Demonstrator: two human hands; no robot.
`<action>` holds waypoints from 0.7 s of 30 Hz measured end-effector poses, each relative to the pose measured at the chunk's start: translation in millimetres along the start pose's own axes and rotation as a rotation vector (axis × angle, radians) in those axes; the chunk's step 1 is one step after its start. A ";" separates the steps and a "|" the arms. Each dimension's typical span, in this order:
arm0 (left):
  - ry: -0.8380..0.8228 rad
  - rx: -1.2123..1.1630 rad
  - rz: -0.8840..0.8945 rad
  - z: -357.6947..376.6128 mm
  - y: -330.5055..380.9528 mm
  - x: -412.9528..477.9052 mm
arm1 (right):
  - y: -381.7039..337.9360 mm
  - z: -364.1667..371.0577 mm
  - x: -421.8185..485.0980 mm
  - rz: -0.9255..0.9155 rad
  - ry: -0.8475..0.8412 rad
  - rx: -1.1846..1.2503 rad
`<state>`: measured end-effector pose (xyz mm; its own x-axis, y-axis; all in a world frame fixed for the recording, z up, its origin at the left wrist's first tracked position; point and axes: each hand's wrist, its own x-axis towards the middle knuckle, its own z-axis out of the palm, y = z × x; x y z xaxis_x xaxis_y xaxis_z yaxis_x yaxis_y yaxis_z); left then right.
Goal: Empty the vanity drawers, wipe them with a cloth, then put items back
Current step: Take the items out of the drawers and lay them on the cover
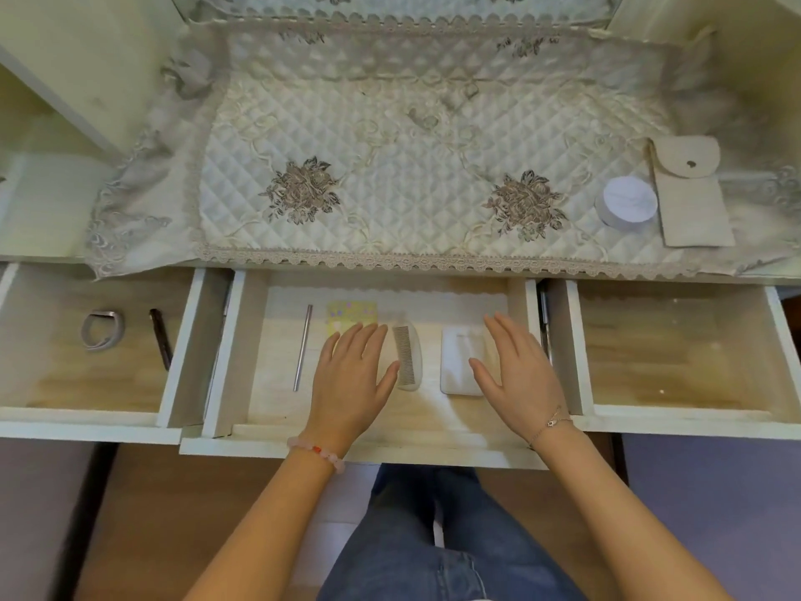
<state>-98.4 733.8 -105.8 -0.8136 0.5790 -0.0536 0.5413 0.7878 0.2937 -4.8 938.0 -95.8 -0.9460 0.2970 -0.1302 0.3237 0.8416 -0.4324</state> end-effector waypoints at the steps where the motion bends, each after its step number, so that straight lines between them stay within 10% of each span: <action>1: -0.009 -0.001 0.000 3.6 -0.1 -0.5 | 1.7 2.9 0.3 0.006 -0.010 -0.002; 21: -0.240 -0.461 -0.671 111.9 11.8 48.6 | 43.3 110.1 51.6 0.693 -0.144 0.375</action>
<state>-107.9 794.7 -211.7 -0.8361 0.0894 -0.5413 -0.2231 0.8459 0.4844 -41.7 940.1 -219.5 -0.5332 0.6139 -0.5820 0.8350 0.2716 -0.4785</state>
